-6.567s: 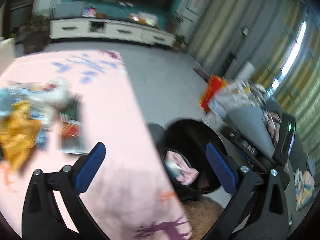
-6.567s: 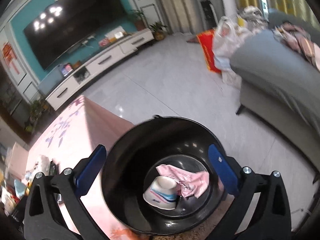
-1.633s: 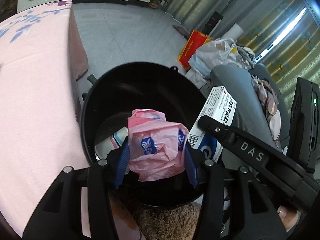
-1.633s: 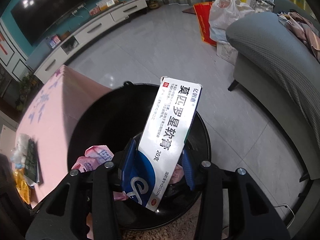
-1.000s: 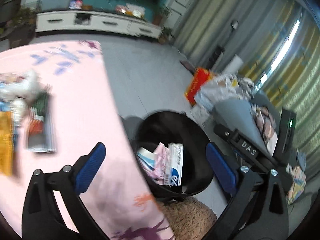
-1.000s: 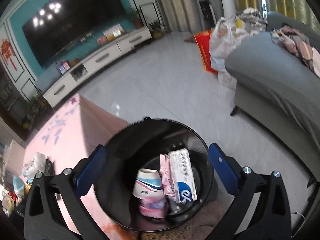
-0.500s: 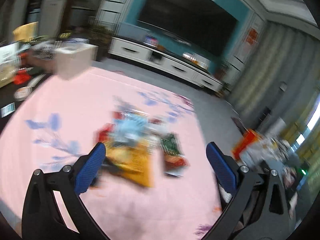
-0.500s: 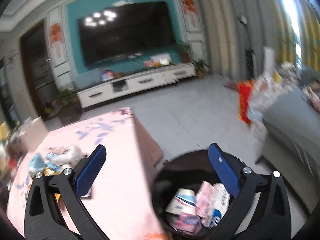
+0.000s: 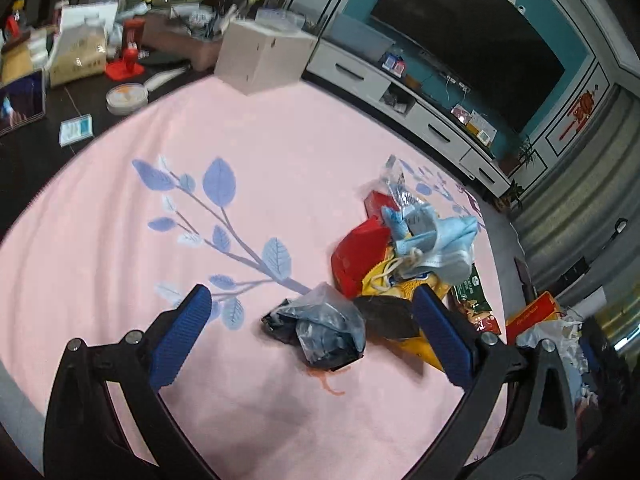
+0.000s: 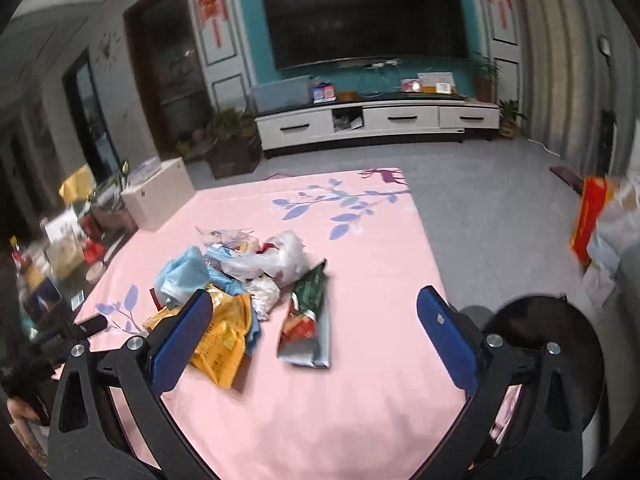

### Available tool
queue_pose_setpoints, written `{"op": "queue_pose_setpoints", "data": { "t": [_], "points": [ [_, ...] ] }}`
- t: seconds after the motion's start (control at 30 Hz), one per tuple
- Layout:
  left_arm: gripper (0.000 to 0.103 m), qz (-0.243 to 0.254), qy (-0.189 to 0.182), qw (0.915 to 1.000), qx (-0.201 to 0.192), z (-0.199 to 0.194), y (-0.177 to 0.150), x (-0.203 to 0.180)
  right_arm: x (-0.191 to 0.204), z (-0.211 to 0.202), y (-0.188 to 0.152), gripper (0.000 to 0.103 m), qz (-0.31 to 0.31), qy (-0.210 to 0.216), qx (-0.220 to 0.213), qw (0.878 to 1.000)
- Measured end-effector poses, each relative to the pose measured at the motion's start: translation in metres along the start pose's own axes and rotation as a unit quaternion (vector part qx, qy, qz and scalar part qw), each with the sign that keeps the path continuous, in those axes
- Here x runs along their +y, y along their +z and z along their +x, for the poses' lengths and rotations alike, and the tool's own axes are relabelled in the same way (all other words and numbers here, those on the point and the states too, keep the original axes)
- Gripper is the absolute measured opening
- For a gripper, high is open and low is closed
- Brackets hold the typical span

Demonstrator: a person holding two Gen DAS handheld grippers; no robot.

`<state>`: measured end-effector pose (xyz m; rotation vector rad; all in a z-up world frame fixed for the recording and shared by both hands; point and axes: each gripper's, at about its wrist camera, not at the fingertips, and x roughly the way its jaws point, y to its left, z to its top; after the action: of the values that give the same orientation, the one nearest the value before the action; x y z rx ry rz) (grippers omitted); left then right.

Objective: Collect trash
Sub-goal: 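Grasp the grey plastic bag with the left tool while the right tool grasps the green snack bag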

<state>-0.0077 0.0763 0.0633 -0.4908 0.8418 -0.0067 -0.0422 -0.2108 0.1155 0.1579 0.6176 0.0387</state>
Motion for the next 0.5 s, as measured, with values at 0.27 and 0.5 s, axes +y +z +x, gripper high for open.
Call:
{"op": "queue_pose_setpoints", "data": {
  "t": [0.27, 0.5],
  "points": [
    [0.092, 0.006, -0.003, 0.9987, 0.050, 0.037, -0.013, -0.009, 0.000, 0.096, 0.010, 0.091, 0.017, 0.047, 0.097, 0.994],
    [0.081, 0.012, 0.003, 0.9968, 0.079, 0.057, -0.023, -0.014, -0.007, 0.151, -0.023, 0.065, 0.018, 0.026, 0.163, 0.986]
  ]
}}
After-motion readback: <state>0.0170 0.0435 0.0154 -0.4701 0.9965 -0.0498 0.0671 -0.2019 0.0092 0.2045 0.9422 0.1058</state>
